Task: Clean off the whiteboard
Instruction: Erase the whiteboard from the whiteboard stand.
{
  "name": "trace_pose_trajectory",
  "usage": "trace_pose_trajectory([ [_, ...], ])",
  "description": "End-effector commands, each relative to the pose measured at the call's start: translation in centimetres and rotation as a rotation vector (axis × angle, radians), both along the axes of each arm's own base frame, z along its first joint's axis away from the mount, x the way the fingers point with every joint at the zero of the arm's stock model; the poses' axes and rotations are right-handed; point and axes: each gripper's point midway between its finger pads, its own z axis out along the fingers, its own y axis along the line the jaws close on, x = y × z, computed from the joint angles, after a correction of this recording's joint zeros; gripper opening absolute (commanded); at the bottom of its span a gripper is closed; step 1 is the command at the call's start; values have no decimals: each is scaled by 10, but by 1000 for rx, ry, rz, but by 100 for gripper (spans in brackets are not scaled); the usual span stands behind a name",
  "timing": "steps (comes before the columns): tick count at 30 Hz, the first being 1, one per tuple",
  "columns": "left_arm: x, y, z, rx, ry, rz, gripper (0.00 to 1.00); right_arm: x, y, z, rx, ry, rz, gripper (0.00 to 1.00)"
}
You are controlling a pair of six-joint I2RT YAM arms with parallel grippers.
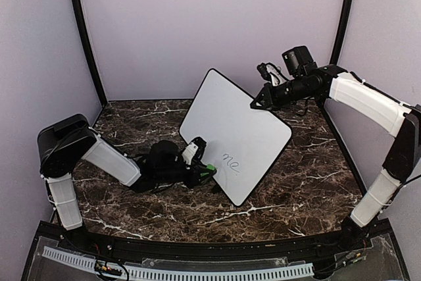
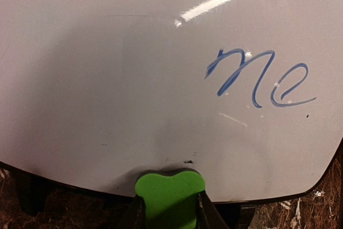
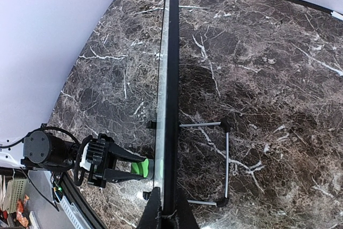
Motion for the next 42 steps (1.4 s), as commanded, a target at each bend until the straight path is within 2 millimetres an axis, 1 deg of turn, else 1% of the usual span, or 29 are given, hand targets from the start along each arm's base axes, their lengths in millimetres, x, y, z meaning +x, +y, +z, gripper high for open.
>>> trace_pose_trajectory([
  [1, -11, 0, -17, 76, 56, -26, 0, -40, 23, -35, -58, 75, 195, 0],
  [2, -10, -3, -14, 72, 49, -30, 0, -39, 23, -35, -57, 74, 195, 0],
  [5, -3, -19, 5, 41, 5, -50, 0, -40, 23, -35, -58, 77, 196, 0],
  [9, 4, -34, 26, 7, -35, -67, 0, -40, 22, -36, -60, 77, 194, 0],
  [20, 20, -54, 66, -37, -111, -83, 0, -39, 23, -38, -60, 82, 196, 0],
  [30, 26, -62, 89, -69, -158, -87, 0, -40, 23, -38, -59, 82, 196, 0],
  [33, 29, -62, 98, -80, -181, -73, 0, -40, 24, -39, -60, 84, 196, 0],
  [37, 34, -61, 115, -106, -223, -47, 0, -40, 24, -38, -59, 85, 198, 0],
  [42, 36, -62, 124, -121, -248, -45, 0, -40, 24, -39, -60, 85, 197, 0],
])
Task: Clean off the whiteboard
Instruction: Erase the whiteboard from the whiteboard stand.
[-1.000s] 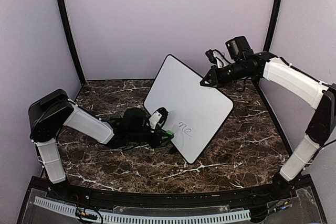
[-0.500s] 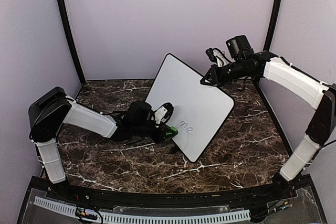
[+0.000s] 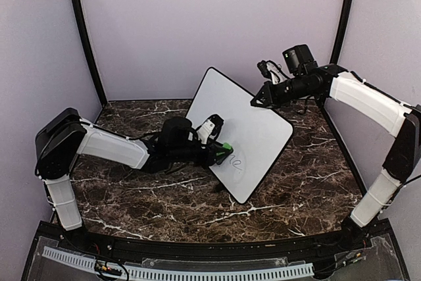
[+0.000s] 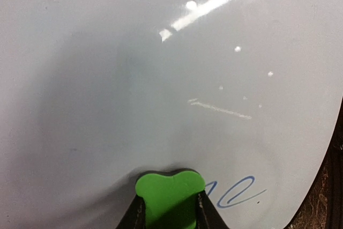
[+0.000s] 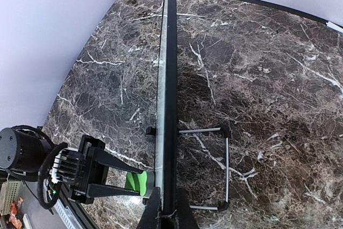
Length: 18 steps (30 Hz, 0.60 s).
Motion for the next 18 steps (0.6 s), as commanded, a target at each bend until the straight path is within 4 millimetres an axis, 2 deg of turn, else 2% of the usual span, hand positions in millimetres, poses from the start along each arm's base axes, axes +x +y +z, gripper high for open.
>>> trace_pose_trajectory([
  [1, 12, -13, 54, -123, -140, 22, 0, -46, 25, -45, -57, 132, 203, 0],
  [3, 13, -12, 55, -125, -146, 31, 0, -46, 25, -45, -57, 132, 203, 0],
  [8, 11, -8, 30, -74, -110, 31, 0, -46, 25, -44, -58, 130, 203, 0],
  [14, -14, 10, -10, -34, -13, -2, 0, -46, 25, -44, -58, 131, 204, 0],
  [18, -31, 23, -26, -23, 29, -17, 0, -45, 25, -46, -60, 133, 203, 0],
])
